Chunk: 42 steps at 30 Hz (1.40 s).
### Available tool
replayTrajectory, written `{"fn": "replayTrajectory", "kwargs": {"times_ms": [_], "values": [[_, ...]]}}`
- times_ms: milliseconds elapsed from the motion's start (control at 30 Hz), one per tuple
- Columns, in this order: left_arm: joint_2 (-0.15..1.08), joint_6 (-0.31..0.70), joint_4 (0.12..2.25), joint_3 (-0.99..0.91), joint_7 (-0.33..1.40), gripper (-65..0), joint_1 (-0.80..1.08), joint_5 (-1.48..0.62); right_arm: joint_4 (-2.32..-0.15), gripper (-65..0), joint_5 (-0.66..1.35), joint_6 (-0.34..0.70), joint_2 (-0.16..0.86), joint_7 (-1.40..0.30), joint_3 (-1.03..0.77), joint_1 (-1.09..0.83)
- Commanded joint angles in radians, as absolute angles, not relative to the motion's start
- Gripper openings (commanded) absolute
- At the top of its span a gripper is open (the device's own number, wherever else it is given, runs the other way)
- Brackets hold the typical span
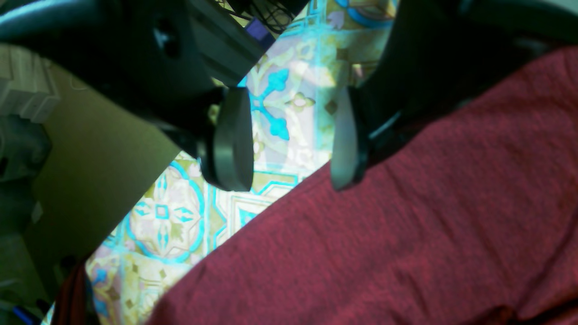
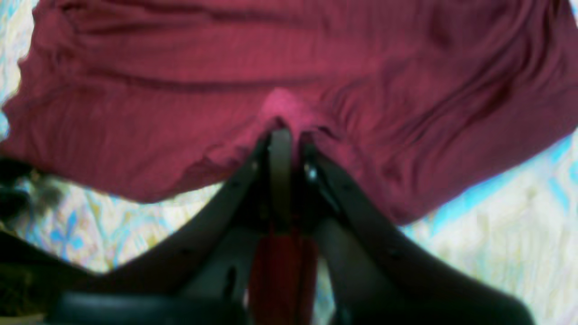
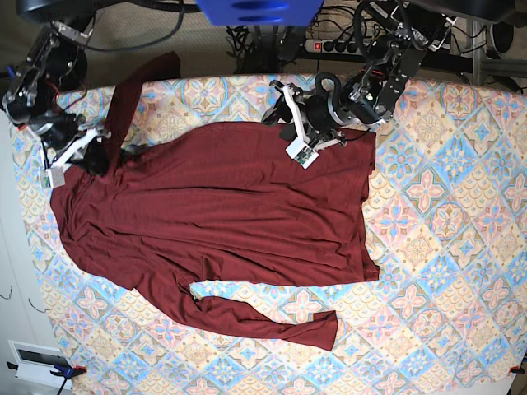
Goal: Layout the t-shirt on the table in an organized manner, then fold the t-shirt properly
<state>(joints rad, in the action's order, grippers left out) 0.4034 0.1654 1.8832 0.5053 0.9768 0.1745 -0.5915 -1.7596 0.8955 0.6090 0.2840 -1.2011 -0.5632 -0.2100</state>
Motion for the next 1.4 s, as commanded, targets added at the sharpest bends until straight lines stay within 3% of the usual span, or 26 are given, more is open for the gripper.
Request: {"fn": "replayTrajectory", "kwargs": {"times_ms": [0,300,700,833,900,1067,1200,1367], "values": [[0.394,0.173,1.899,0.506,0.957,-37.3,0.168,-0.607,-1.758,-65.0,0.917,0.613,0.305,-1.173,-0.567,-0.174],[0.289,0.174,1.873,0.538,0.957,-37.3,0.166,-0.599,-1.529,-65.0,0.917,0.613,0.297,-1.162,-0.466,0.097],[0.124,0.179,1.733,0.598,0.955,-36.5,0.096,-0.544,-1.152,-64.9,0.912,0.613,0.297,-1.064,-0.46,0.372],[0.097,0.179,1.659,0.618,0.955,-31.3,0.048,-0.504,-1.109,-64.6,0.912,0.613,0.303,-1.026,-0.46,0.375],[0.077,0.179,1.644,0.65,0.96,-27.9,0.016,-0.501,-1.106,-62.6,0.909,0.613,0.305,-1.02,-0.46,0.375],[0.058,0.186,1.587,0.743,0.963,-19.4,-0.071,-0.504,-1.141,-48.4,0.794,0.613,0.346,-1.03,-0.463,0.369],[0.019,0.292,1.52,0.809,0.963,-19.6,-0.159,-0.503,-1.196,-39.2,0.759,0.613,0.375,-1.029,-0.464,0.302],[-0.039,0.343,1.409,0.906,0.961,-20.4,-0.277,-0.503,-1.282,-38.8,0.757,0.613,0.42,-1.029,-0.466,0.228]]}}
